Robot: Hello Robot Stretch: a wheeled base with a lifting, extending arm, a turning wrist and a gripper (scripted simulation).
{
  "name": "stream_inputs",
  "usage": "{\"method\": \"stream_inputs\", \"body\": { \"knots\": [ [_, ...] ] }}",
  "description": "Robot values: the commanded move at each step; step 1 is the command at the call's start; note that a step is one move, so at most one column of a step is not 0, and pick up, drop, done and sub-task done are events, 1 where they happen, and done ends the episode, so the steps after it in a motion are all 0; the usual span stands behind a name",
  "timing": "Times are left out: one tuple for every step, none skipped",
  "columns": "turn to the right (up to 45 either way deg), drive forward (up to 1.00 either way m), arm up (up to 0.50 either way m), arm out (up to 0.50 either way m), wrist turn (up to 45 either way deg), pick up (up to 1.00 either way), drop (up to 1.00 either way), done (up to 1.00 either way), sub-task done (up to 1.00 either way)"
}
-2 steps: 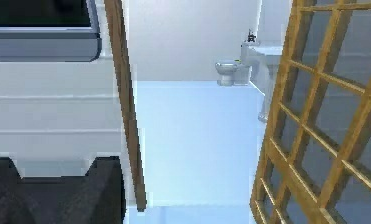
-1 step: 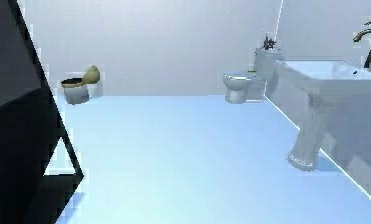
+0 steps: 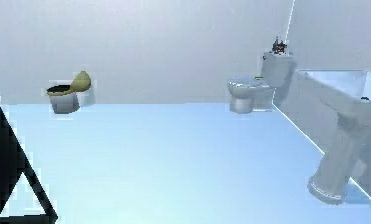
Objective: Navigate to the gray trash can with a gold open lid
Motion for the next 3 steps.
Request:
{"method": "stream_inputs", "body": {
  "knots": [
    [-15.0, 0.00, 0.00, 0.00, 0.0, 0.00, 0.00, 0.00, 0.00],
    [0.0, 1.00, 0.00, 0.00, 0.0, 0.00, 0.00, 0.00, 0.00],
    [-3.0, 0.00, 0.00, 0.00, 0.0, 0.00, 0.00, 0.00, 0.00]
  ]
}}
